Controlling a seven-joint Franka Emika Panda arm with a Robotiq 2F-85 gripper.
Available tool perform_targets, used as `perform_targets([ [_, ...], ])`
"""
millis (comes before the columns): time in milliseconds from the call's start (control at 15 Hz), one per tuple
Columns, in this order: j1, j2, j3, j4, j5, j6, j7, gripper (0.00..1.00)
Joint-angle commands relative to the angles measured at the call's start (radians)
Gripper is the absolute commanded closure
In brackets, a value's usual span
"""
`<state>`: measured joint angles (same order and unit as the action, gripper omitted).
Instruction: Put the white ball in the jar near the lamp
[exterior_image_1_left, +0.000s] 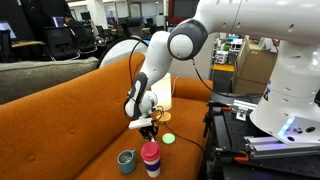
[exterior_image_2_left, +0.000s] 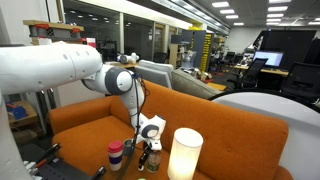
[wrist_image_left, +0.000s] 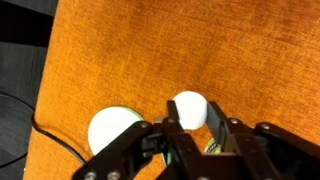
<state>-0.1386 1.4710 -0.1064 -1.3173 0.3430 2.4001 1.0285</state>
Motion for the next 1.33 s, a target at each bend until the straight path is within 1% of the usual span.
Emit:
perform_targets([
  [0, -0.042, -0.063, 0.032, -0.056, 0.008, 0.027, -0.104, 0.91],
  [267, -0.063, -0.153, 0.069, -0.139, 0.020, 0.035, -0.206, 0.91],
  [467, -0.061, -0.214, 0.088, -0.209, 0.020, 0.044, -0.241, 0.91],
  [533, -0.051, -0.228, 0.081, -0.223, 0.041, 0.044, -0.257, 0.91],
  [800, -0.041, -0.325, 0.072, -0.313, 0.078, 0.150, -0.289, 0.91],
  [1000, -0.037, -0.376, 0.063, -0.352, 0.091, 0.198, -0.305, 0.91],
  [1133, -0.036, -0.387, 0.056, -0.371, 0.090, 0.214, -0.307, 0.91],
  [1267, -0.030, -0.379, 0.037, -0.380, 0.096, 0.251, -0.282, 0.91],
])
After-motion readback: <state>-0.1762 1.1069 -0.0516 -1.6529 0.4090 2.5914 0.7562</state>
